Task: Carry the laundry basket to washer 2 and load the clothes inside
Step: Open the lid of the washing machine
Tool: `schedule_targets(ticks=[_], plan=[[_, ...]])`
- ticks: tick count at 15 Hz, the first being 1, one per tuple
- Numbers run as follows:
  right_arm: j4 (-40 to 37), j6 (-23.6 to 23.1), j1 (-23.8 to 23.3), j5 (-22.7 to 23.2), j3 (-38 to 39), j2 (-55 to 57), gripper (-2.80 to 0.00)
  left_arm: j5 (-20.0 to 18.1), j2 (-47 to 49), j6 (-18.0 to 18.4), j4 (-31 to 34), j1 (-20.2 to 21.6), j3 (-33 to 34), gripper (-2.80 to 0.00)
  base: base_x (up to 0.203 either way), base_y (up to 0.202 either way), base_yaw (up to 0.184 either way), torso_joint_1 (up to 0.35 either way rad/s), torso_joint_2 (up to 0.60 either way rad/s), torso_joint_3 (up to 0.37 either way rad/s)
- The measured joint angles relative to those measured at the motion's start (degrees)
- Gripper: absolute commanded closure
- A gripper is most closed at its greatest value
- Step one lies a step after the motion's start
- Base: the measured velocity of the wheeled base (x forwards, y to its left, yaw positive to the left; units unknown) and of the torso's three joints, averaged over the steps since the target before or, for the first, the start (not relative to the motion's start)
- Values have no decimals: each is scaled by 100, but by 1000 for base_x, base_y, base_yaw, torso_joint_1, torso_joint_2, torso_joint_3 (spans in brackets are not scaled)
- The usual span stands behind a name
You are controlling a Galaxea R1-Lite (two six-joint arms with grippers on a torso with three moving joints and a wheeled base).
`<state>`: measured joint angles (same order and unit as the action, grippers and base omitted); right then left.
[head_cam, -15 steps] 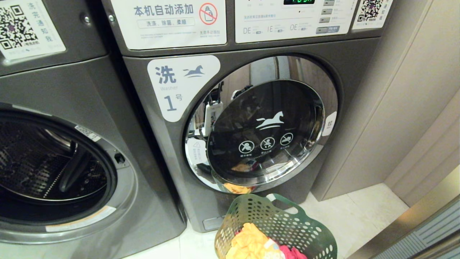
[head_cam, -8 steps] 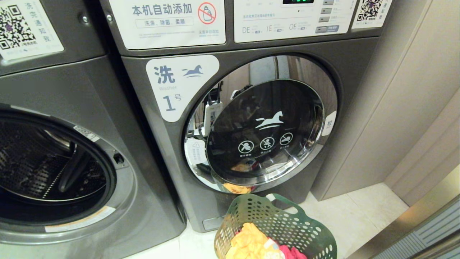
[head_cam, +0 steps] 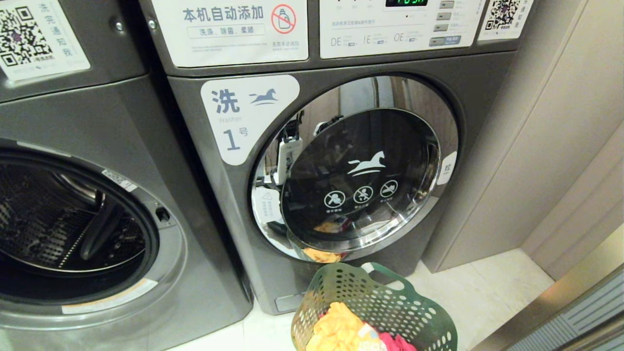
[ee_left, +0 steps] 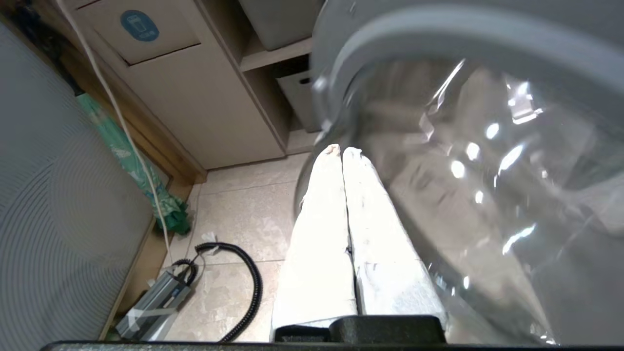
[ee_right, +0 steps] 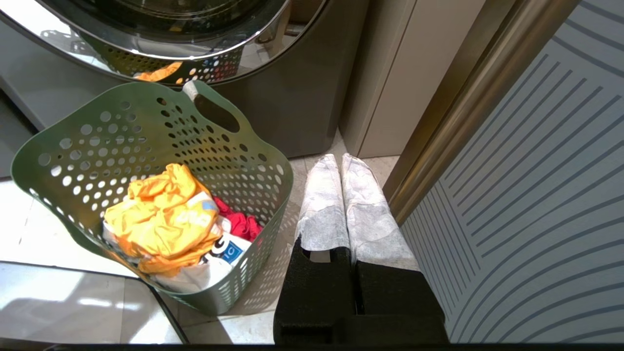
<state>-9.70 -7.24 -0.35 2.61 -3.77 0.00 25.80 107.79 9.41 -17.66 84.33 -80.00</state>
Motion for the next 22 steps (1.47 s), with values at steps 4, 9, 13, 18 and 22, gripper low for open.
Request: schedule_targets(ticks=[4, 9, 13, 18, 22], plan=[[0, 0, 0, 0, 0, 0, 0, -9, 76, 1, 4, -5, 42, 0, 0, 0, 0, 0, 0, 0], [0, 0, 0, 3, 0, 0, 0, -17, 88, -5, 4, -27, 56, 0, 0, 0, 0, 0, 0, 0], [0, 0, 0, 0, 0, 0, 0, -13, 89, -5, -31, -24, 56, 0, 0, 0, 0, 0, 0, 0], [0, 0, 0, 0, 0, 0, 0, -57, -4, -7, -44, -33, 199, 0, 0, 0, 0, 0, 0, 0], [0, 0, 0, 2, -2, 0, 0, -448, -786, -1, -92, -290, 1098, 0, 0, 0, 0, 0, 0, 0]])
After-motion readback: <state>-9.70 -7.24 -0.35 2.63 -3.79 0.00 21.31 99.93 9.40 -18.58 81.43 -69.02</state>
